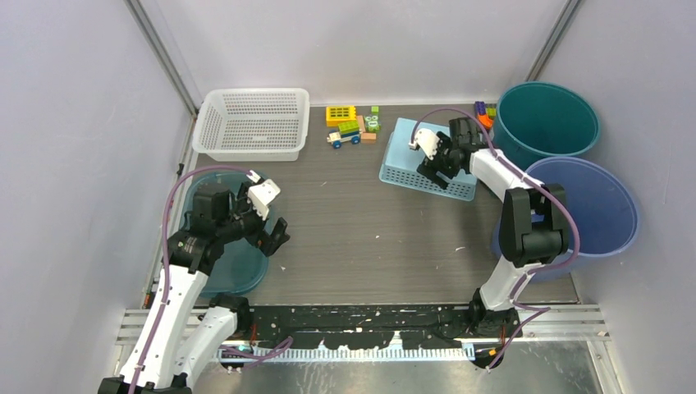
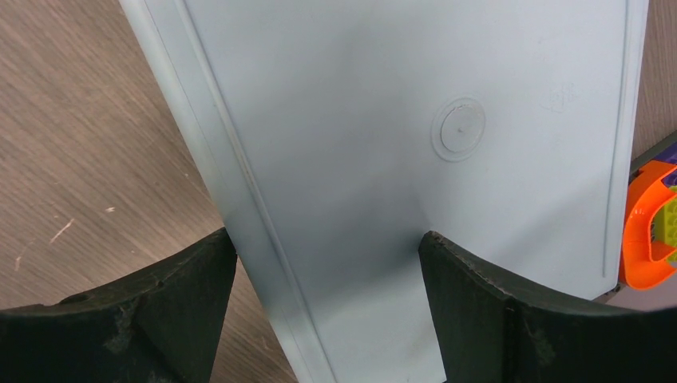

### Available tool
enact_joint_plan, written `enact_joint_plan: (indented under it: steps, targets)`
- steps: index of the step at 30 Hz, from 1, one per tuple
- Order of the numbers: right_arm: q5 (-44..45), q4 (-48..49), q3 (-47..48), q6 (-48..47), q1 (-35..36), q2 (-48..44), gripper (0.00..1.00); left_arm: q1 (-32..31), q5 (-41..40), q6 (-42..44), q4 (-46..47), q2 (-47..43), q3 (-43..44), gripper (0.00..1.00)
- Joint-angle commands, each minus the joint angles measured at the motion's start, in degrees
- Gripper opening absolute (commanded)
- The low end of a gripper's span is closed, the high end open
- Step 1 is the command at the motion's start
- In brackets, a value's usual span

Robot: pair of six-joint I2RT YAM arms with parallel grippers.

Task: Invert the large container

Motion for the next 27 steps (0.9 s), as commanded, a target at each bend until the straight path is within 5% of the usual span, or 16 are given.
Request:
enact_joint_plan:
  steps: [1, 27]
  targets:
    - [1.2, -8.3, 1.9, -2.9, -1.1, 5.3, 0.87, 0.2, 1.3, -0.6, 2.1, -0.6, 0.3, 1.0]
    - [7.4, -9.2, 14.7, -19.3, -1.1, 18.0, 0.88, 0.2, 0.9, -0.5, 2.4, 0.1, 0.1, 1.0]
